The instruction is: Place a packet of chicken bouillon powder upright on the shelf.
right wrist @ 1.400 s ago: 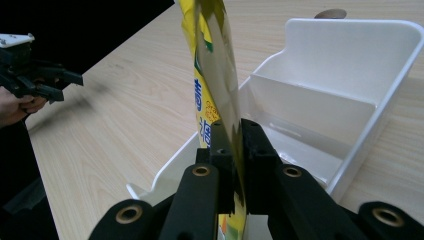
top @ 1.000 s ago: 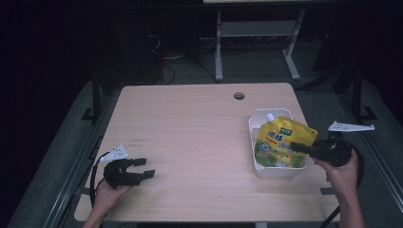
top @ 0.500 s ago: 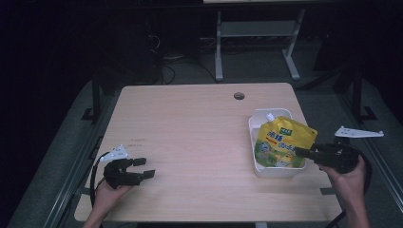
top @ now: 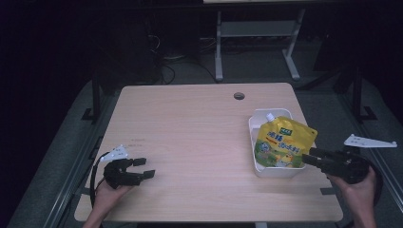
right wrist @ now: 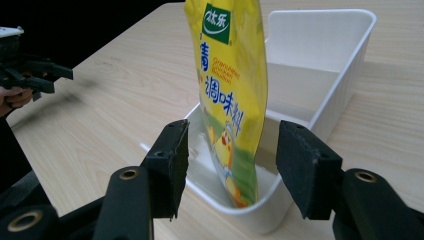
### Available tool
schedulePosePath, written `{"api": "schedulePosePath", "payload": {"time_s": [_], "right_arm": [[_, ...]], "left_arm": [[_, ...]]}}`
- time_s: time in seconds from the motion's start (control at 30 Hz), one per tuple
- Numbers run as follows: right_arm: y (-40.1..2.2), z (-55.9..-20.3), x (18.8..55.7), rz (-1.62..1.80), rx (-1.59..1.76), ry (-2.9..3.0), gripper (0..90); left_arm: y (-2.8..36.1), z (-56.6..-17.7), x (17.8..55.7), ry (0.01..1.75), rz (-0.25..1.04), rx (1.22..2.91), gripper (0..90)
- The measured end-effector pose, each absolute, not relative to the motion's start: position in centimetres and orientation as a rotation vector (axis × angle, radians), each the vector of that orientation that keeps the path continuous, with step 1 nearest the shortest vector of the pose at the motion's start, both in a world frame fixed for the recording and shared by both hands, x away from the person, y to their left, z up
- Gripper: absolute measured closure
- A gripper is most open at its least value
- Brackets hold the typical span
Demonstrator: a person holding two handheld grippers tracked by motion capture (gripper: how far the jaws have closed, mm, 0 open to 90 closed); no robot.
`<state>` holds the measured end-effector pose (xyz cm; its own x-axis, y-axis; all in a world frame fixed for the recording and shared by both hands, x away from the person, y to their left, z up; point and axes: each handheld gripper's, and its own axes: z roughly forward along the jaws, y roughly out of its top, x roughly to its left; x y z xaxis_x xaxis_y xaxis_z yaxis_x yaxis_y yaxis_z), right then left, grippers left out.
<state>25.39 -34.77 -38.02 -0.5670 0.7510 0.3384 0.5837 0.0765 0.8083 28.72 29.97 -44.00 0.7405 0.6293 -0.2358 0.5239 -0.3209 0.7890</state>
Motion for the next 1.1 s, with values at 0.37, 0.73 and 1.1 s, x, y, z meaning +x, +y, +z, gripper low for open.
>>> {"api": "schedulePosePath", "payload": {"time_s": [0.37, 0.73, 1.1], "right_arm": [[-33.9, -37.2, 22.8, 1.463, 1.307, 2.234, 45.7], [-28.4, -36.7, 21.8, 1.444, 1.129, 2.388, 41.7], [-21.4, -36.8, 23.6, 1.426, 0.947, 2.551, 37.3]], "left_arm": [[29.9, -44.0, 28.7, 0.875, 0.14, 1.995, 28.4], [29.9, -44.0, 28.7, 0.869, 0.141, 1.999, 28.4], [29.9, -43.9, 28.6, 0.865, 0.148, 2.001, 28.1]]}}
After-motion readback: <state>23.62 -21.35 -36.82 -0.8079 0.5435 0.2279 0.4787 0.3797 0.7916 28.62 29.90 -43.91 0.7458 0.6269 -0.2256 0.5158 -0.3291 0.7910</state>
